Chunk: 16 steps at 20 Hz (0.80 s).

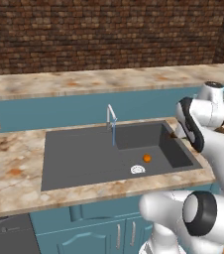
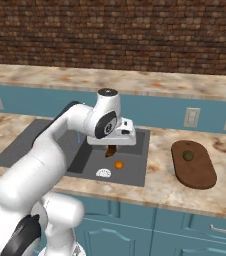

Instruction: Pick the tangerine, banana, kiwi from the sink and place them on the cutting board to airdry. Then turn off the sink faucet.

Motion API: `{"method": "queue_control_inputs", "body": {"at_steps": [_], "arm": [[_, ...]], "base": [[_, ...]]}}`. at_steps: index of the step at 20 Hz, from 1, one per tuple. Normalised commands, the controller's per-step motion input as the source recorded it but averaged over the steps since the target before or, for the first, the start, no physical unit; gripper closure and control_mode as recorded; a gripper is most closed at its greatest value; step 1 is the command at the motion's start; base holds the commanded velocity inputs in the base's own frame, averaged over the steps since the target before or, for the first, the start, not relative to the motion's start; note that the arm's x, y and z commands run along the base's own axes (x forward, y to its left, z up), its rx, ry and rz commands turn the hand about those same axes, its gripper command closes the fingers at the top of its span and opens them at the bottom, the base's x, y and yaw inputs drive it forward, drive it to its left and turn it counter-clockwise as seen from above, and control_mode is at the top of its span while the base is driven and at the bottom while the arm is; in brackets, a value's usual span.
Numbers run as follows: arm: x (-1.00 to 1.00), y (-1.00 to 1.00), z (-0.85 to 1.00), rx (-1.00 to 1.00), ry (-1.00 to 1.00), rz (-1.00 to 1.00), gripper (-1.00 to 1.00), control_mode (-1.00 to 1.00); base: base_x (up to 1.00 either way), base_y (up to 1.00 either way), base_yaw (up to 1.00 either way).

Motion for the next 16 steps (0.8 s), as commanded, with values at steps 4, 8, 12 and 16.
{"method": "queue_control_inputs", "body": {"at_steps": [4, 8, 12, 16], "arm": [[-0.65, -0.17, 0.0, 0.0, -0.01, -0.17, 1.0, -1.0], [-0.37, -0.32, 0.0, 0.0, 0.0, -0.14, 1.0, -1.0], [-0.04, -0.52, 0.0, 0.0, 0.0, -0.11, 1.0, -1.0], [0.0, -0.63, 0.0, 0.0, 0.0, -0.1, 1.0, -1.0]], "base": [[0.0, 0.0, 0.0], [0.0, 0.0, 0.0], [0.0, 0.0, 0.0], [0.0, 0.0, 0.0]]}}
